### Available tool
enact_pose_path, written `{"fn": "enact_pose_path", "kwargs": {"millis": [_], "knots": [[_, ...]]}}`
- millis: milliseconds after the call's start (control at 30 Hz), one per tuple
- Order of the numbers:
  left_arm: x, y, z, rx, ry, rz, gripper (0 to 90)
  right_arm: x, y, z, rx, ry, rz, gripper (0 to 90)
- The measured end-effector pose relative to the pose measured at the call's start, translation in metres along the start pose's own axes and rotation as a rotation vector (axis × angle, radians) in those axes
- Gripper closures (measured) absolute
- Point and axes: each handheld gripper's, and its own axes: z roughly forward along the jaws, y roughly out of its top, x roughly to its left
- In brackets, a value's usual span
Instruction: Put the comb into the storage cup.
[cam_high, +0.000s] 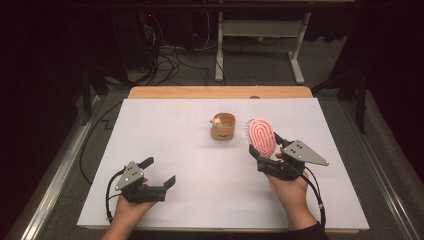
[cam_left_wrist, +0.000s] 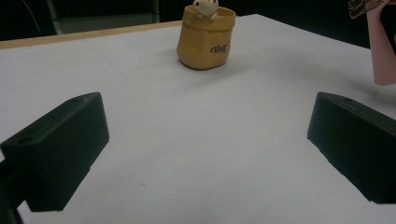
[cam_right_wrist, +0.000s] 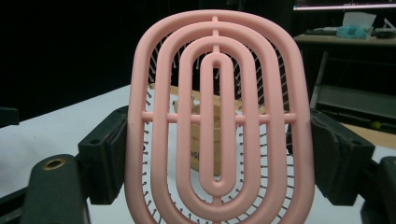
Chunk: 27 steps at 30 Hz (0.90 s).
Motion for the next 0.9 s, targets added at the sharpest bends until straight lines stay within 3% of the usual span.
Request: {"fn": "enact_pose_path", "kwargs": {"millis": [100,300,433,633,900], "knots": [[-0.003,0.001,0.0,-0.004,0.0,0.004,0.0,0.003,-0.002,-0.003,-0.004,-0.009,-0.036,20.4],[-0.008,0.004,-0.001,-0.005,-0.01,0.014,0.0,0.001,-0.004,-0.011,-0.02,-0.021,-0.033,20.4],[-0.013,0.011,0.0,-0.009,-0.031,-0.011,0.0,-0.001,-0.003,-0.017,-0.037,-0.039,-0.036,20.4],[-0.022,0.028,0.003,-0.01,-0.046,0.022,0.0,-0.003,-0.004,-0.018,-0.041,-0.054,-0.026,20.4],[-0.031,0.046,0.011,-0.015,-0.059,0.044,0.0,0.0,-0.002,-0.015,-0.047,-0.037,-0.031,20.4]]}}
